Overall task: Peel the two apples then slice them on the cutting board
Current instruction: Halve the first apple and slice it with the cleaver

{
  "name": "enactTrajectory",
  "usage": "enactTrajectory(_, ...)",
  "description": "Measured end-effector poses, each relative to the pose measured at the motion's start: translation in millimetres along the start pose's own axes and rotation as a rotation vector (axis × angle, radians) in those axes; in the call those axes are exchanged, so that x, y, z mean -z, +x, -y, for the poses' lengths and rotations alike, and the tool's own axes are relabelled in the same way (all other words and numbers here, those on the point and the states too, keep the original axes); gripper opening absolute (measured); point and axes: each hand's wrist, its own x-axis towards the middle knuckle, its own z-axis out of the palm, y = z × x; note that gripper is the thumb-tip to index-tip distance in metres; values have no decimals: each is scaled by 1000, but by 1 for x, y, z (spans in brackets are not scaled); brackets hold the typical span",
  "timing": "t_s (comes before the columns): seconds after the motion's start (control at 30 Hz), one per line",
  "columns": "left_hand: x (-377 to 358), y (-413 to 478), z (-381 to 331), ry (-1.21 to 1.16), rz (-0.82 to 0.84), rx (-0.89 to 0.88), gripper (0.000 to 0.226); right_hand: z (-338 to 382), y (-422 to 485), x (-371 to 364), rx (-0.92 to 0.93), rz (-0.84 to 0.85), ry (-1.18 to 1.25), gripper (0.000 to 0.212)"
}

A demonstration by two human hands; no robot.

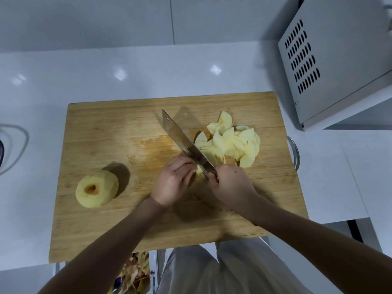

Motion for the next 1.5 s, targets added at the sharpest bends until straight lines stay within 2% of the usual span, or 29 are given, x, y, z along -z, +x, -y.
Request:
enactTrajectory(0.2,-2,-1,-1,25,-18,13,21,-5,-17,13,45,-84,-19,26)
enactTrajectory(0.47,-1,-1,0,4,-16,11,20,-4,-11,4,54,-31,-61,30)
enactTrajectory(0.6,0,-3,-1,-6,-31,14,20,3,-1,-5,11,20,-56,26)
enactTrajectory(0.87,-3,0,0,-77,23,179,27,-3,2,-7,-19,34,51,28)
enactTrajectory(1.0,-12,14,-9,-110,5,177,24,-16,-2,6,-47,-38,121,22)
enactTrajectory(1.1,-23,29,-17,-90,4,237,12,-27,-6,19,-71,-104,140,24)
enactTrajectory(1.17,-27,35,-16,-87,-7,306,15,-31,-9,27,-72,-124,174,26)
enactTrajectory(1.27,-28,38,-14,-63,15,312,17,-35,-14,38,-50,-153,196,32)
enactTrajectory(1.37,-17,40,-12,-122,61,358,17,-41,-22,51,-27,-235,145,36)
enactTrajectory(1.43,-2,41,-9,-146,13,394,12,-46,-29,60,3,-278,116,25)
enactTrajectory(1.5,17,42,-6,-127,-104,416,5,-53,-35,66,30,-302,97,17)
